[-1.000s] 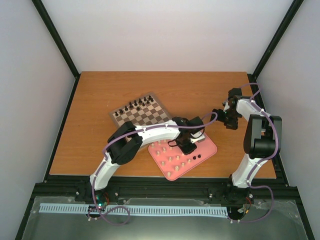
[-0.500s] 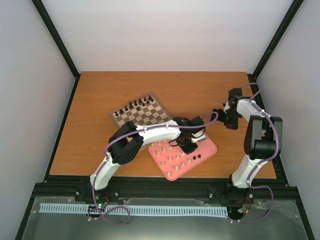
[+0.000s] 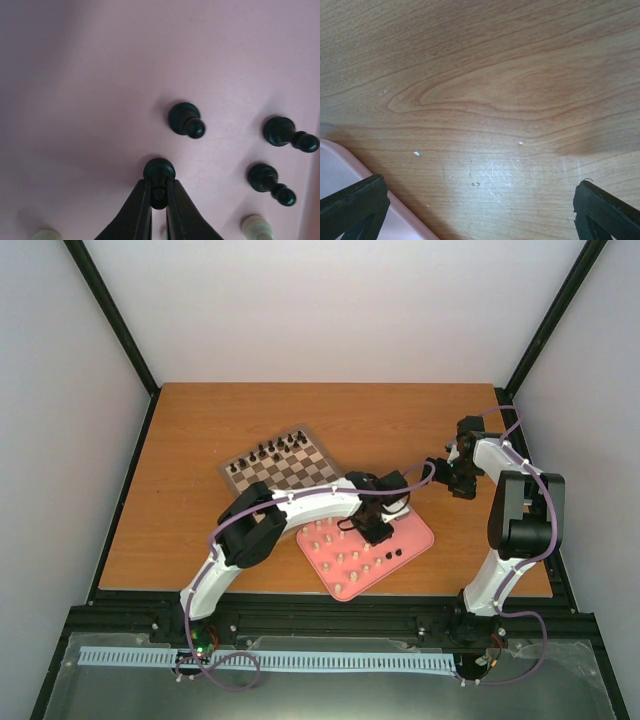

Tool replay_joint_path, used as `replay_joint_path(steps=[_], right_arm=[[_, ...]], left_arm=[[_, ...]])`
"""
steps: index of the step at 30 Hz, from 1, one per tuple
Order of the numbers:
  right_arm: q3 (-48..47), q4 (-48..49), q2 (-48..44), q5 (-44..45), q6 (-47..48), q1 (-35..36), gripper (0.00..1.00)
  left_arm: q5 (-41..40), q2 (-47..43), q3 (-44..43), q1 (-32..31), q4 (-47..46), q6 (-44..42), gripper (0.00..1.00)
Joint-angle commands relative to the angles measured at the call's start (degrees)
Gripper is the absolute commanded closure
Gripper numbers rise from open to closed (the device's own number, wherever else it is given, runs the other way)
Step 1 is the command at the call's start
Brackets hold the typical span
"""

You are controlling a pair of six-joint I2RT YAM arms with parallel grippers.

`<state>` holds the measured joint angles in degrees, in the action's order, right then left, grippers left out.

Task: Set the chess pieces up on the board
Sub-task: Pick up the chess piece from the storage box, then place the chess piece on the chessboard.

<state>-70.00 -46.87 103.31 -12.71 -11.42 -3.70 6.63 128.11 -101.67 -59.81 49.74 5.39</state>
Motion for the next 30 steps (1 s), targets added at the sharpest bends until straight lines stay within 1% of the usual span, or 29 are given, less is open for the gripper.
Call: replay_joint_path(steps=[1,10,14,17,20,23,30], right_arm=[[0.39,0.57,-1.49,0.08,-0.09,0.39,0.00],[0.14,0.63,-1.05,0.14,-0.09,0.44,0.00],[0.01,0.80,-0.75,-0.20,-0.18,0.38,0.00],[-0.12,0.85,-0.55,-0.36,-0.26,0.39,0.00],[-0.22,0.77,-0.50,-0.36,-0.18,0.41,0.00],[-0.32,0.73,-0.48,-0.30,-0.08,0.43,0.00],[-0.27,0.60,-0.27,-0.13,-0.01,0.45,0.00]], left_arm=[[-2.07,-1.42,-3.42,1.62,2.47,0.60,0.99],[-3.68,-7.50,-9.24,5.10,6.41,0.33,0.98],[-4.16,-9.81,-10.32,9.19,8.15,0.79,0.97],[-6.13,-11.89,-8.28,14.00,8.83,1.30,0.97],[-7.92,-13.56,-4.92,20.81,8.75,1.85,0.97],[-10.89,-14.67,-2.46,25.76,8.87,1.75,0.97],[-15.31,-14.69,2.83,33.48,8.18,2.81,0.97]])
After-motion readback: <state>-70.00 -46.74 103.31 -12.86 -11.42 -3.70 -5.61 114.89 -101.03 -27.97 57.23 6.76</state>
